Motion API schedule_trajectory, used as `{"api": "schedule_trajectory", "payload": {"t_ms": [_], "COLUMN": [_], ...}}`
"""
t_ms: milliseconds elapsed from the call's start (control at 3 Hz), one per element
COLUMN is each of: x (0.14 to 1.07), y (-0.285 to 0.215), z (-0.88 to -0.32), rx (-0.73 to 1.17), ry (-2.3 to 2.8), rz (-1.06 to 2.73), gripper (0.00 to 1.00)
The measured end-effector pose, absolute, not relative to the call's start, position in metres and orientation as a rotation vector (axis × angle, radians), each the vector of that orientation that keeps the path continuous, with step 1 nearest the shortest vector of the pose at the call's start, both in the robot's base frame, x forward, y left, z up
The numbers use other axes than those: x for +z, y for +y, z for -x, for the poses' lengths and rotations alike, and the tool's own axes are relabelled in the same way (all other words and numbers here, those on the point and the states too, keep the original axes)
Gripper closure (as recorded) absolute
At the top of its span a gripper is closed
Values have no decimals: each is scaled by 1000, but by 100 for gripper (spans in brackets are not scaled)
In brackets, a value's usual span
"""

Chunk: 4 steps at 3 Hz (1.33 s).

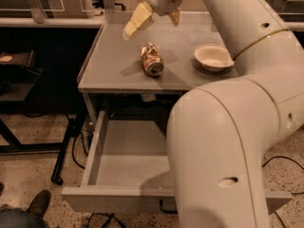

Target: Place orange can into top drawer

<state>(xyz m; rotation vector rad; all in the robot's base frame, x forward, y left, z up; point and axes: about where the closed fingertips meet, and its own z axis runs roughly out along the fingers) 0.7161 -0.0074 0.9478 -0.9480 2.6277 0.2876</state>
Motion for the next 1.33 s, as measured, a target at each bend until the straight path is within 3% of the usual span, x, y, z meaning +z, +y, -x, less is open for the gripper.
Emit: {"api": "schedule_trajectory", "payload": {"t_ms": [1333], "x": [869], "y": [-20], "z": [-763], "rx": [318], "ry": [2748], "rz": [767], "gripper": [0]}}
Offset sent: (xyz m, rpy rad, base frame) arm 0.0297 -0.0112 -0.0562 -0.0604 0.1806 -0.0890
